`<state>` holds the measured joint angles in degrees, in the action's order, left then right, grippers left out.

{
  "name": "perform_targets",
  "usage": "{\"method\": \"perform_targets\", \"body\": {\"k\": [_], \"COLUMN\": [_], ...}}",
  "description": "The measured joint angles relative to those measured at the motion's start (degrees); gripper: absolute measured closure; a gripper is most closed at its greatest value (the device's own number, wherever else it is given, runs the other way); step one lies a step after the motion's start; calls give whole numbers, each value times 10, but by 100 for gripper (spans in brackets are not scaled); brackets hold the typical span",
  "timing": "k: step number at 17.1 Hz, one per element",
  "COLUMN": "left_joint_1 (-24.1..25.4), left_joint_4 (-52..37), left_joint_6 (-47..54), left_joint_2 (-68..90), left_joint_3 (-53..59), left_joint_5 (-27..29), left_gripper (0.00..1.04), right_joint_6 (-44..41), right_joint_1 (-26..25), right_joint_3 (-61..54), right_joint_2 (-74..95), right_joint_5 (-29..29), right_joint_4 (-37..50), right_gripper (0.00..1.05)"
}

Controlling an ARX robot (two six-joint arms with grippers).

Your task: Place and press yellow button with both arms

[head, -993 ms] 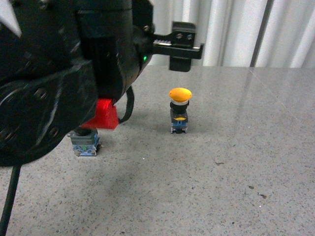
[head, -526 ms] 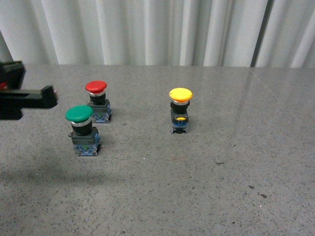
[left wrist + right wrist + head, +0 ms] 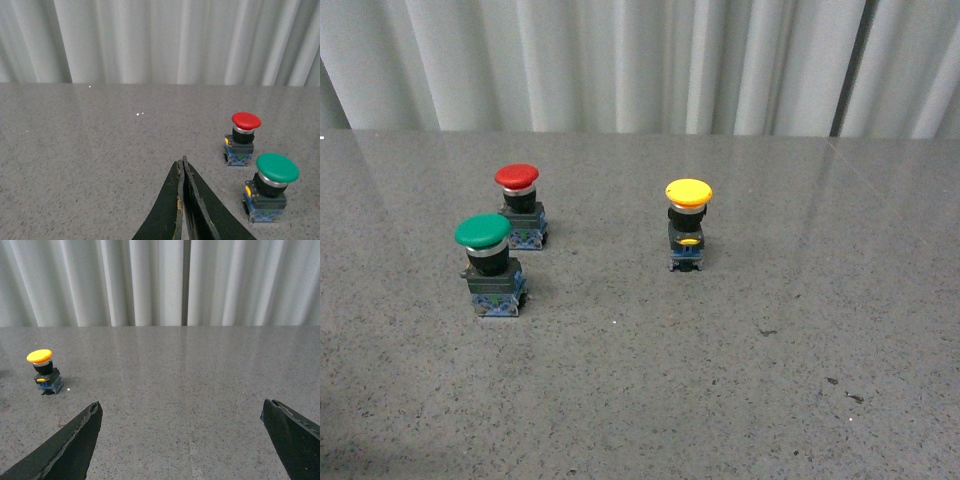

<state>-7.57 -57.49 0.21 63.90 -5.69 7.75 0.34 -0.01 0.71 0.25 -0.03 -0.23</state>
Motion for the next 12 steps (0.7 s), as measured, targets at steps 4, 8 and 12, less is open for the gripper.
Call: {"method": "perform_targets", "body": {"k": [4,8,12], "left_joint_1": [25,77,74], "left_joint_4": [79,169,252], "left_joint_6": [0,0,0], "left_joint_2": [-107,-216,-309], "left_joint_3": [30,48,49], "left_joint_5": [-25,-75,-77], "left_gripper": [101,101,101], "right_joint_6": [0,0,0], "right_joint_1": [0,0,0], "right_joint_3": [0,0,0], "right_joint_2": [0,0,0], "right_joint_5": [0,0,0], "right_joint_4": [0,0,0], "right_gripper": [7,7,7]}}
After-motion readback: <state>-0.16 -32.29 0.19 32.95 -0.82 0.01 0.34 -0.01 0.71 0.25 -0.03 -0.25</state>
